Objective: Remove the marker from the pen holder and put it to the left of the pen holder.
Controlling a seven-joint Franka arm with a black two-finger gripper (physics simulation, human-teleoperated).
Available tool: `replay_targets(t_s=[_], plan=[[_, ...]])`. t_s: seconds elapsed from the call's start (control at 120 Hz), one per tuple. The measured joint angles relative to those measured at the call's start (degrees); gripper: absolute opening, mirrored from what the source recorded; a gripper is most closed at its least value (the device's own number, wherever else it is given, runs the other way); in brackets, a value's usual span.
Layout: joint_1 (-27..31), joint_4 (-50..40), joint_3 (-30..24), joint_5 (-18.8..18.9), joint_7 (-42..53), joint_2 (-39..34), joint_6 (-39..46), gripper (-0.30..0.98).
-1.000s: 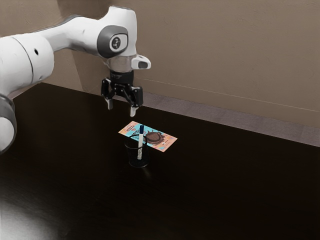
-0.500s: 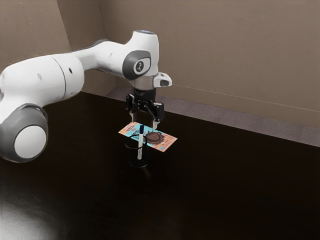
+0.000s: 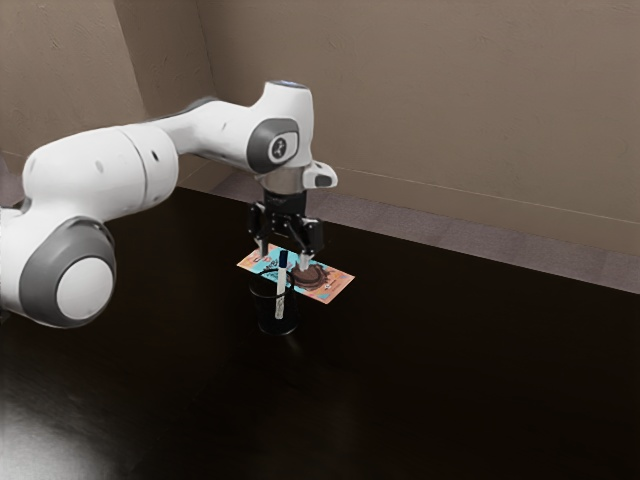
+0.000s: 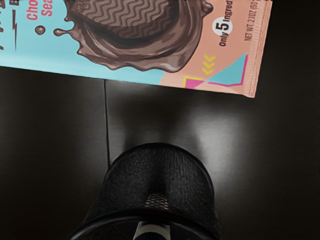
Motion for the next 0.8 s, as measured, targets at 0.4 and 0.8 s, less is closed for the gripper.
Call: replay_targets(t_s=[0.4, 0.8], plan=[[0.8, 1.2, -0.4, -0.6, -0.1, 1.3, -0.8, 0.27], [0.8, 1.2, -0.6, -0.3, -0.2, -0.9, -2.1, -0.05]])
